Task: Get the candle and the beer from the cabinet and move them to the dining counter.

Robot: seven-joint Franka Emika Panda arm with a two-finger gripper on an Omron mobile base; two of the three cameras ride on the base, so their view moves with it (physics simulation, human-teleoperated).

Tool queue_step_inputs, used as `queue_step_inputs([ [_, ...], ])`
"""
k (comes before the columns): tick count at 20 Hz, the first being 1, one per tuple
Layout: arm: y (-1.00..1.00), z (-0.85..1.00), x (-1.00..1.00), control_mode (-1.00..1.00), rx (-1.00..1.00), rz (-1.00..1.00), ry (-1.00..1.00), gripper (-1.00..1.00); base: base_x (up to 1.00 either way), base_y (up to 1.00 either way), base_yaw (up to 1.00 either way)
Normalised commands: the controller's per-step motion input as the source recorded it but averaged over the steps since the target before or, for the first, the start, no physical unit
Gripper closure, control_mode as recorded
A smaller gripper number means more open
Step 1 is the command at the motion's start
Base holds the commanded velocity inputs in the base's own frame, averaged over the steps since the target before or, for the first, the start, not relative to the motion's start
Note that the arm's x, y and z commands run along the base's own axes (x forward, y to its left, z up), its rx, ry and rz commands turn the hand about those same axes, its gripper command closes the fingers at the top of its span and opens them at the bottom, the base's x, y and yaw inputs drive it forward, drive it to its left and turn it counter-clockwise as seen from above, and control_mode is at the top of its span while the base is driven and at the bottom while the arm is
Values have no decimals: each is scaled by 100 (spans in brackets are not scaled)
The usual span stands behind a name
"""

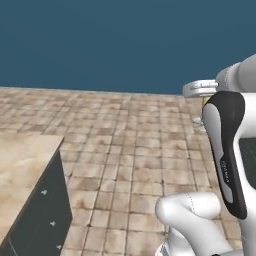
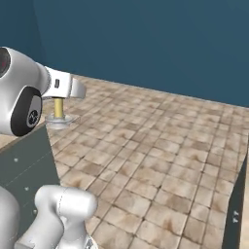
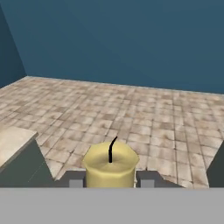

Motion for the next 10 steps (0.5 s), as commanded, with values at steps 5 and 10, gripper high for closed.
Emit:
queue_step_inputs([
  [5,0,0,0,100,0,0,0,100,100,-50,1],
  [10,0,0,0,100,0,0,0,100,100,-41,0],
])
